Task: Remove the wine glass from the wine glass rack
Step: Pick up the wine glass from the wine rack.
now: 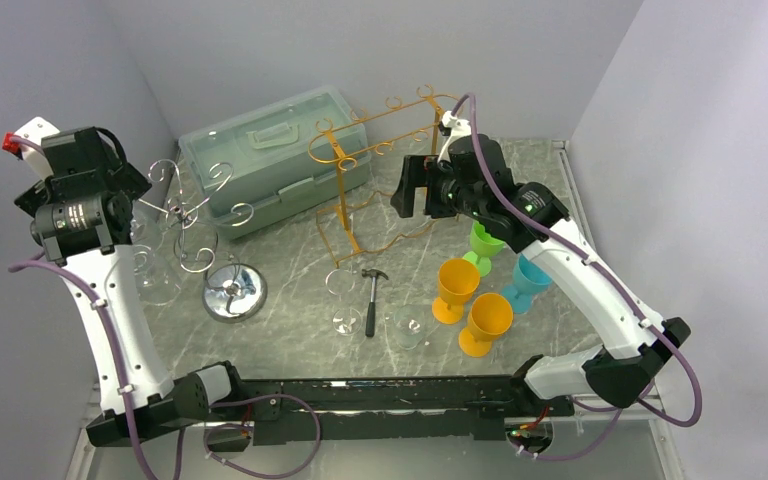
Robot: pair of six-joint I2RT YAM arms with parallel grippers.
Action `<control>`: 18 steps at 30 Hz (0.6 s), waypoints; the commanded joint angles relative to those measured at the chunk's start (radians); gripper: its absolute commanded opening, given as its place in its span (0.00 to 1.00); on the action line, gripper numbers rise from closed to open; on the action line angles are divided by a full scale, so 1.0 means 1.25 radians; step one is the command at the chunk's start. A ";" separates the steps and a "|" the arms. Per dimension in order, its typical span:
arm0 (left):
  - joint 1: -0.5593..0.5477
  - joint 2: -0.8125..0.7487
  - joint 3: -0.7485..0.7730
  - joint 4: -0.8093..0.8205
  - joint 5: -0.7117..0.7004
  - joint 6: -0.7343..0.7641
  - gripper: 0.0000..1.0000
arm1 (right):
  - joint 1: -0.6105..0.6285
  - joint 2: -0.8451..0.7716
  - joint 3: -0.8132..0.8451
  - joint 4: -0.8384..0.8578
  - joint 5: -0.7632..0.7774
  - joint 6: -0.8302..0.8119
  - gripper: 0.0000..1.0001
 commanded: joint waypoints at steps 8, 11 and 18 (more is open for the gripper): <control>0.013 -0.050 -0.093 0.118 0.010 0.000 0.99 | 0.005 -0.004 0.053 -0.092 0.080 0.018 1.00; 0.016 -0.052 -0.102 0.123 0.020 -0.001 1.00 | 0.009 0.004 0.061 -0.108 0.093 0.025 1.00; 0.021 -0.072 -0.146 0.142 0.035 -0.007 0.98 | 0.026 0.020 0.094 -0.131 0.106 0.033 1.00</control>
